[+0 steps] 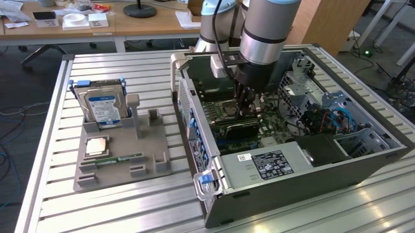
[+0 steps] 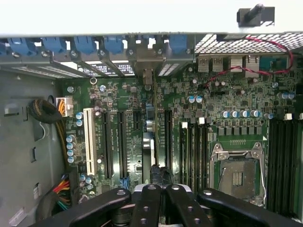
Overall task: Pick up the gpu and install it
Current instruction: 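Press down on the gpu until it lock into place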
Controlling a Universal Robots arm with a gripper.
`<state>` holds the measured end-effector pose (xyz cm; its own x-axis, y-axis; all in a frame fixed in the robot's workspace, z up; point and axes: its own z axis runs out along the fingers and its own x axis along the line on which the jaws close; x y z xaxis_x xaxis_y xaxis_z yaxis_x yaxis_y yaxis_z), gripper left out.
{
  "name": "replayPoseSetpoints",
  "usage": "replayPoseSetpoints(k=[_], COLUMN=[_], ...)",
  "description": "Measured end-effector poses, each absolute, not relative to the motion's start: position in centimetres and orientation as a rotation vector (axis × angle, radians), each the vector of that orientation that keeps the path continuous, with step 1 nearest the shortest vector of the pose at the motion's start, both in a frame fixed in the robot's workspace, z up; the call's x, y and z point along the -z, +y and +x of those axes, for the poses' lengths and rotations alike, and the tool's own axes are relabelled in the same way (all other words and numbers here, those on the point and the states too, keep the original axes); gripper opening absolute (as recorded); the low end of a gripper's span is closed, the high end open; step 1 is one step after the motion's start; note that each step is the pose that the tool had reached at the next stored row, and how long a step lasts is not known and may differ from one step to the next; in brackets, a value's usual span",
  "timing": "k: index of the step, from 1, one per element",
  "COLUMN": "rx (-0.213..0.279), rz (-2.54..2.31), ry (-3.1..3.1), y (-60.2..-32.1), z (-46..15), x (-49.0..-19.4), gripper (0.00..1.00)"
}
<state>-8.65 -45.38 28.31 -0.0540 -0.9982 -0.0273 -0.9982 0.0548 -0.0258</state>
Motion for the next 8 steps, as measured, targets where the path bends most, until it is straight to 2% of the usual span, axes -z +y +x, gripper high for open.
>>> replayPoseSetpoints(k=[8], rx=[0.0], rz=[-2.134], ry=[2.254], y=[-45.35], z=[-8.65], x=[-28.94], gripper=[0.11])
